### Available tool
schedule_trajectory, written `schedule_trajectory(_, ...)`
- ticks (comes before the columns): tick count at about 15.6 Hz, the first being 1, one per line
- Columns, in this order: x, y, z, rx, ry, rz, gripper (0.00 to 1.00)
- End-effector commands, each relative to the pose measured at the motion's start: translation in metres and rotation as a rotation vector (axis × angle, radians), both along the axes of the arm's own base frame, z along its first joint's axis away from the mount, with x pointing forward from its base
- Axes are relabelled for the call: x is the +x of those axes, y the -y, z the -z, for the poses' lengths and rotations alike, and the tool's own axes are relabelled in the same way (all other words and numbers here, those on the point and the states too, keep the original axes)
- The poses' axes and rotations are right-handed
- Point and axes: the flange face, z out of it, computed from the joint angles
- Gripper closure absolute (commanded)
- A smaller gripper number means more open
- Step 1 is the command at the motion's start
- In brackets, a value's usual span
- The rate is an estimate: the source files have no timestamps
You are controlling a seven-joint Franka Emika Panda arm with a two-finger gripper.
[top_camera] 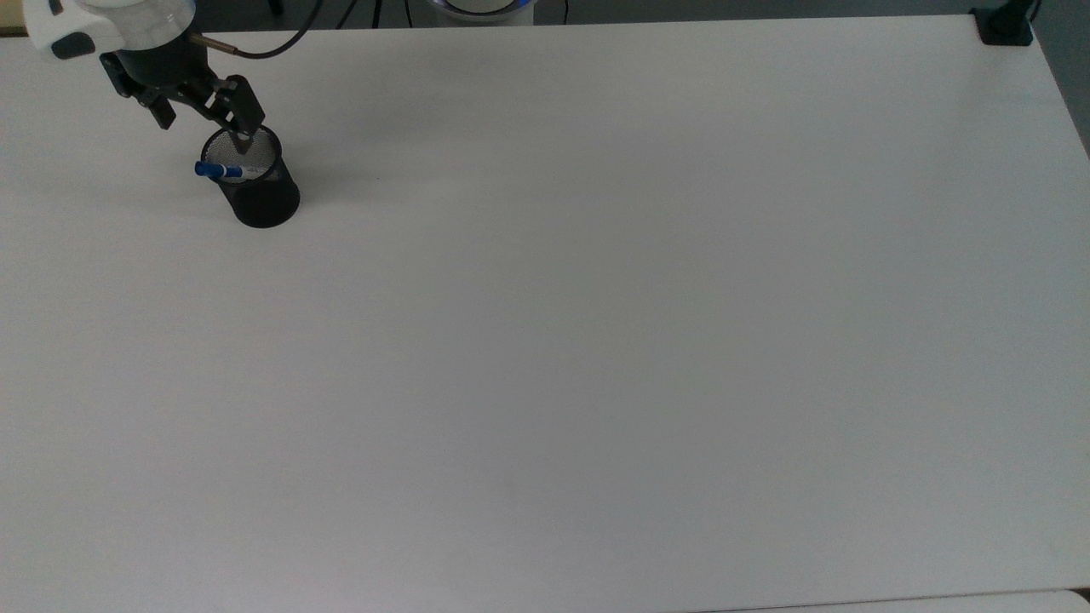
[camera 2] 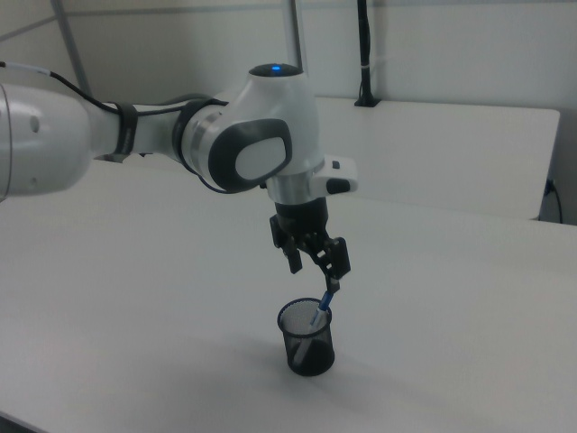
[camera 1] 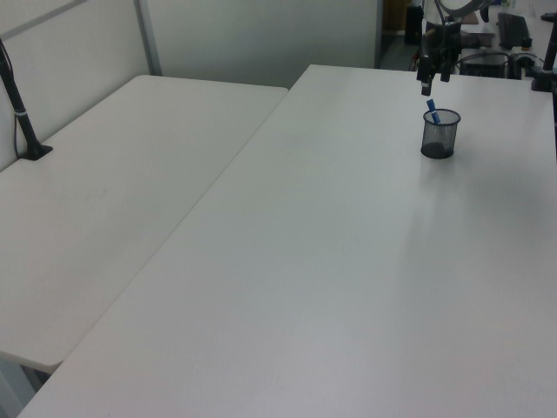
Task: Remove the marker
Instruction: 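Lower the gripper and close it on the marker's blue cap, then lift the marker straight up out of the mesh cup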
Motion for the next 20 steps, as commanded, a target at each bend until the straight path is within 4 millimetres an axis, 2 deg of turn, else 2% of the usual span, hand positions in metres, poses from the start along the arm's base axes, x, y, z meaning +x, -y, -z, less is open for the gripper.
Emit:
schedule_trajectory(1, 0.007, 0.006, 0.016, -0.010, 0.015, -0.028, 0.17)
schedule_trajectory(4, 0.008, 0.018, 0.029, -0.020, 0.022, -0.019, 0.22)
schedule_trajectory(6, 0.010, 0.017, 0.029, -0.023, 0.028, -0.020, 0.30)
schedule_trajectory(14, 0.012, 0.014, 0.035, -0.020, 0.017, -0.029, 0.77)
schedule_trajectory(20, 0.011, 0.015, 0.032, -0.021, 0.023, -0.026, 0.93)
